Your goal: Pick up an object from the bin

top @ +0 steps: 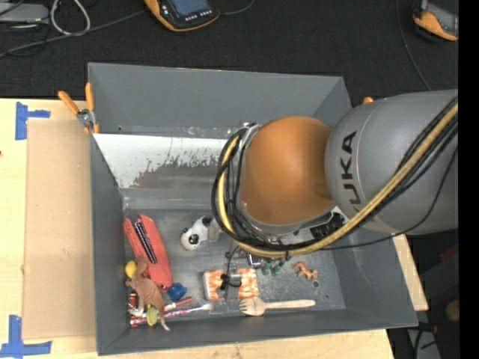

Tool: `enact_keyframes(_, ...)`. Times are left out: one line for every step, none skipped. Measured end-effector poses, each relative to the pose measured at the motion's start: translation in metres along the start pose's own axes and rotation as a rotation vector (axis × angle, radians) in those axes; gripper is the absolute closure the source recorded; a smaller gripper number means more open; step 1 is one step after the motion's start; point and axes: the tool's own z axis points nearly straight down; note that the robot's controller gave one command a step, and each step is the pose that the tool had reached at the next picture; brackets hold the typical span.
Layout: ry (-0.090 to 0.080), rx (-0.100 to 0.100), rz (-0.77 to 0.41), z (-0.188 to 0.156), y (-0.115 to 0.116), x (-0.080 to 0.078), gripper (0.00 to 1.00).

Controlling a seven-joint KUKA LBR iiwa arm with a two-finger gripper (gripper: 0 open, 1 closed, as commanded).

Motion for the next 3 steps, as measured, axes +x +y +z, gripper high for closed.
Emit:
enact_keyframes(-0.008, -0.001, 0.004, -0.004, -0.001, -0.002, 0.00)
enact_keyframes(-0.008, -0.002, -0.006, 0.053, -0.041, 0.013, 0.00)
enact_keyframes(-0.015, -0.007, 0.288, 0.070, -0.065, -0.022, 0.00)
